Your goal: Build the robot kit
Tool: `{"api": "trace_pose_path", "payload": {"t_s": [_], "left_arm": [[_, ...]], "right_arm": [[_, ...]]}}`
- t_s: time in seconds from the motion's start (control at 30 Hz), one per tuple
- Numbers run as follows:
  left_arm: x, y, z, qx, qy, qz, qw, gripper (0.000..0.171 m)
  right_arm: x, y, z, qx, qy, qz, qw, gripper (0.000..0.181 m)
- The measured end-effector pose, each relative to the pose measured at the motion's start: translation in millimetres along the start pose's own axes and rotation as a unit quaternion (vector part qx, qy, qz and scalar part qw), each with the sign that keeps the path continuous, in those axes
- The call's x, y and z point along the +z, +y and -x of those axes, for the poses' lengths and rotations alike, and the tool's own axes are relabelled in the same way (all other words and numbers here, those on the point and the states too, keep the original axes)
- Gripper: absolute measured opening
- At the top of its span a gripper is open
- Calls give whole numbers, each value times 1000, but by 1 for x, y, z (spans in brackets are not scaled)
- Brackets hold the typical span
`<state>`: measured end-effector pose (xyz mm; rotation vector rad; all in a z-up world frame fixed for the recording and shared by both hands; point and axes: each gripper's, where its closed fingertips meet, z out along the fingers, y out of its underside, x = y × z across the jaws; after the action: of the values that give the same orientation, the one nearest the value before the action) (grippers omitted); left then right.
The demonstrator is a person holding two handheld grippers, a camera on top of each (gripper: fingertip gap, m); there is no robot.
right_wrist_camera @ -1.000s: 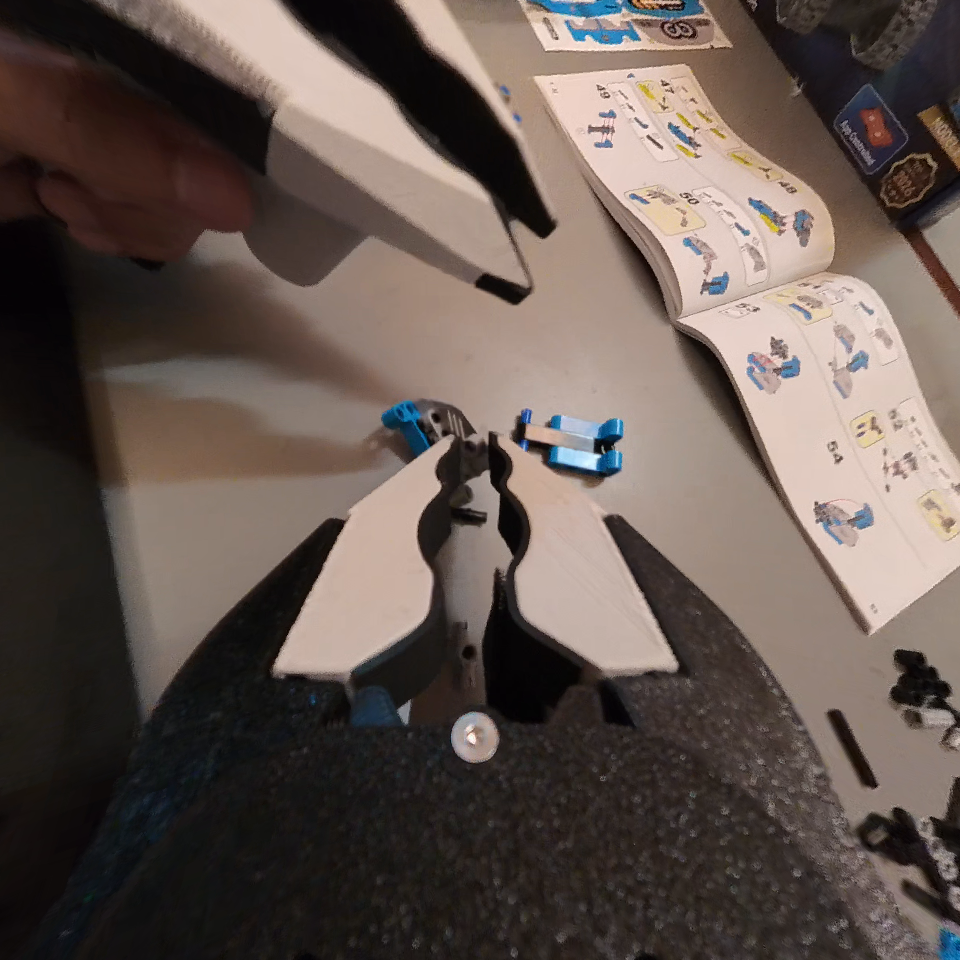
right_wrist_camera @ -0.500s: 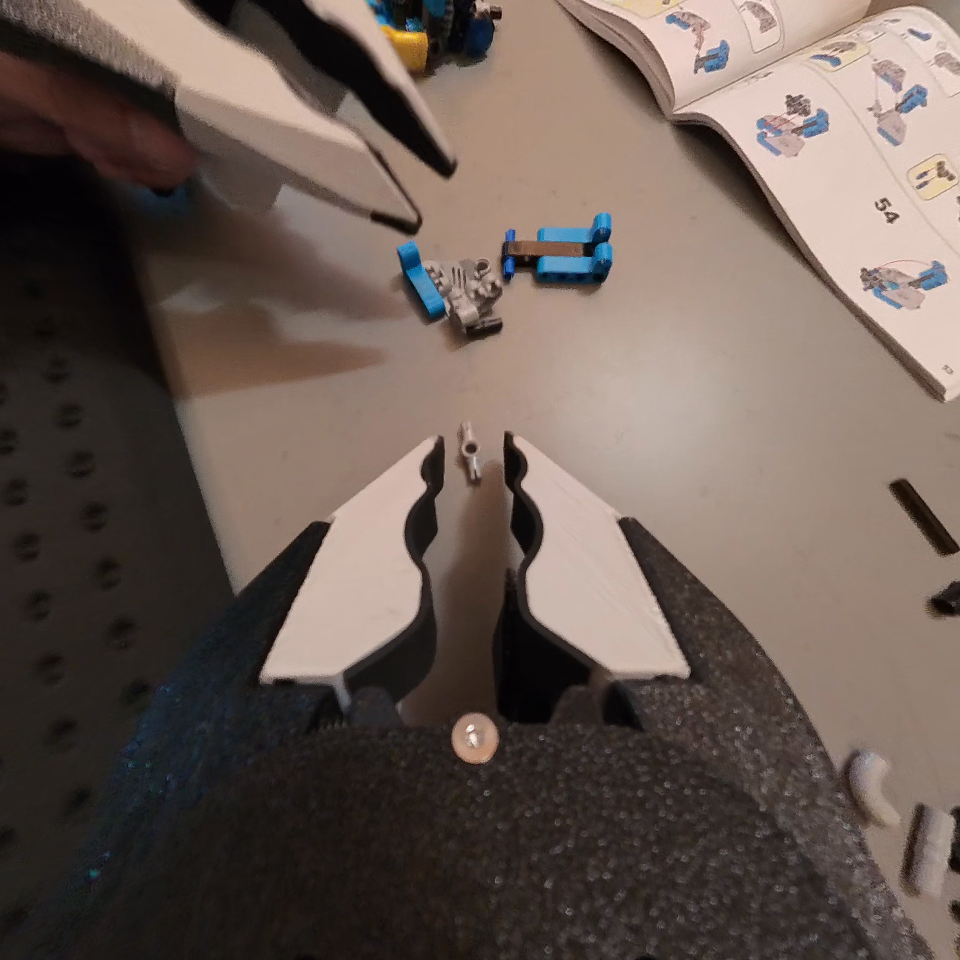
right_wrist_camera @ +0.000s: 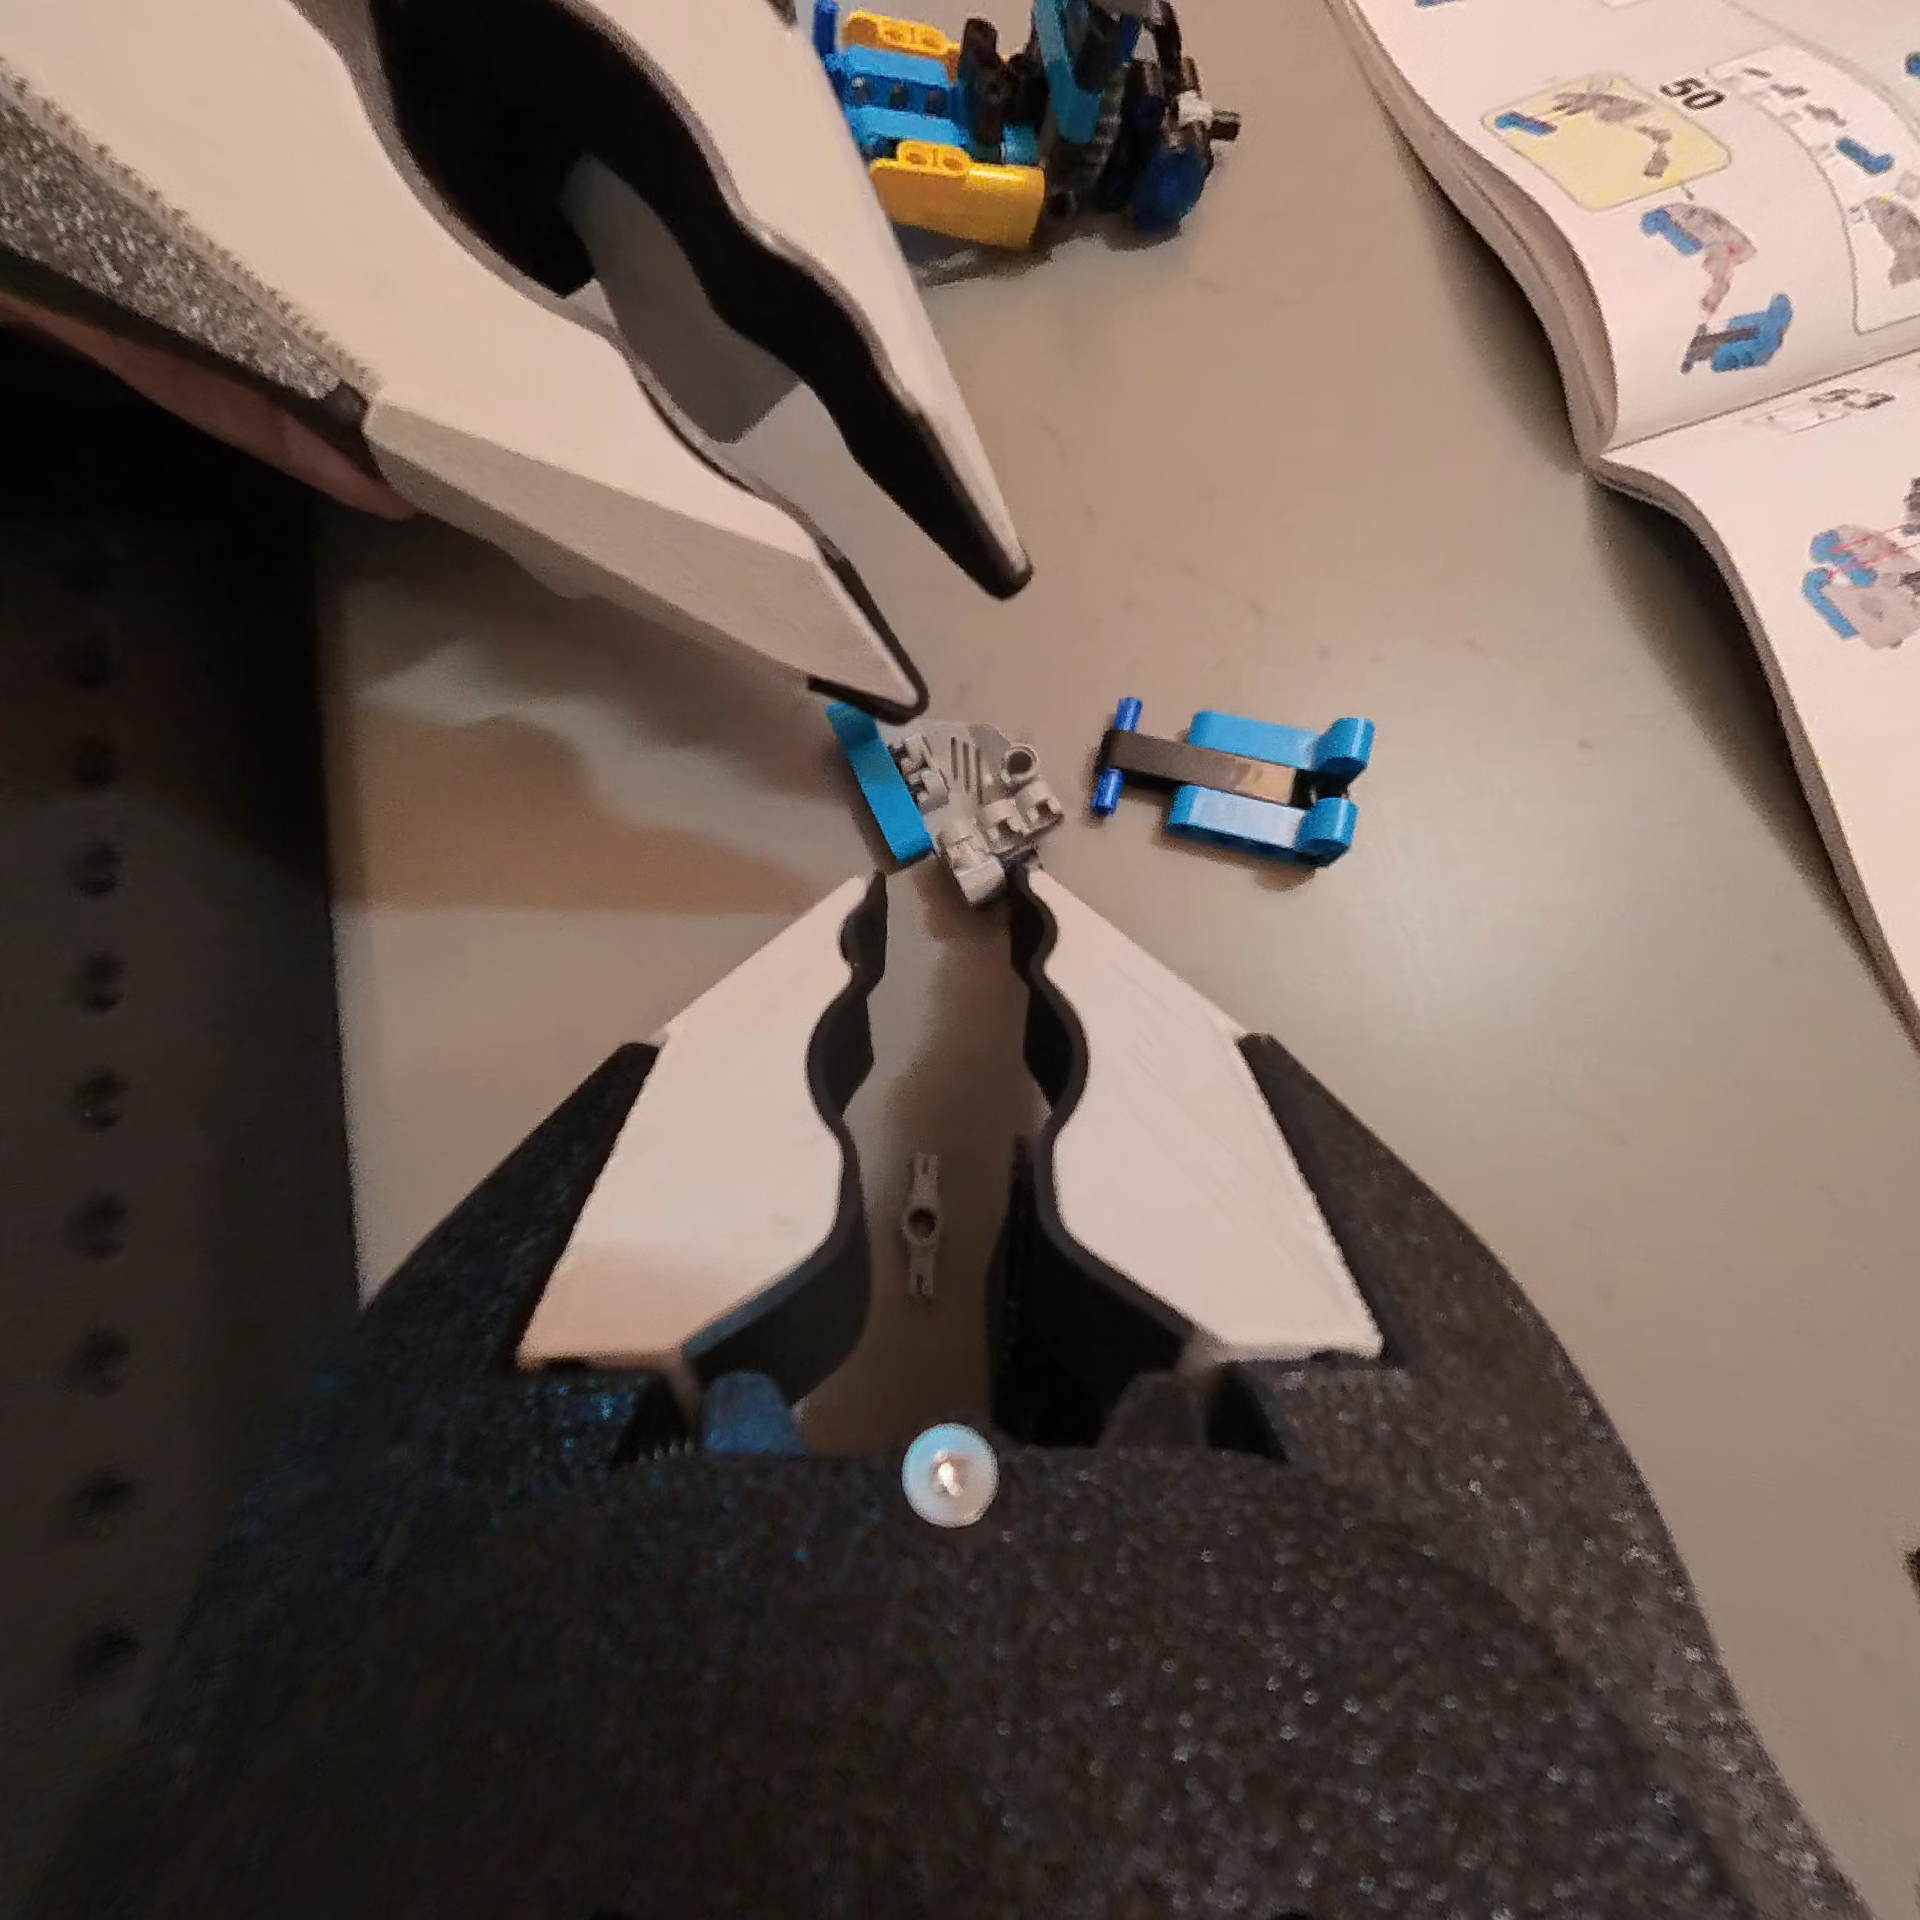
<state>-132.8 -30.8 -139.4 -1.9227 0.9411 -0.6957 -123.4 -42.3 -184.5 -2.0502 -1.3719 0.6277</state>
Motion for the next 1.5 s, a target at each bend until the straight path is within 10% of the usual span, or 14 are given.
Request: {"api": "trace_pose_path", "payload": {"t_s": [0.8, 1.5], "left_arm": [[2, 4, 0, -15, 12, 9, 1000, 20], [2, 3, 1, -23, 13, 7, 1000, 20]], "right_arm": [[-6, 12, 12, -27, -1, -2, 1000, 0], [2, 5, 11, 24, 27, -11, 999, 22]]}}
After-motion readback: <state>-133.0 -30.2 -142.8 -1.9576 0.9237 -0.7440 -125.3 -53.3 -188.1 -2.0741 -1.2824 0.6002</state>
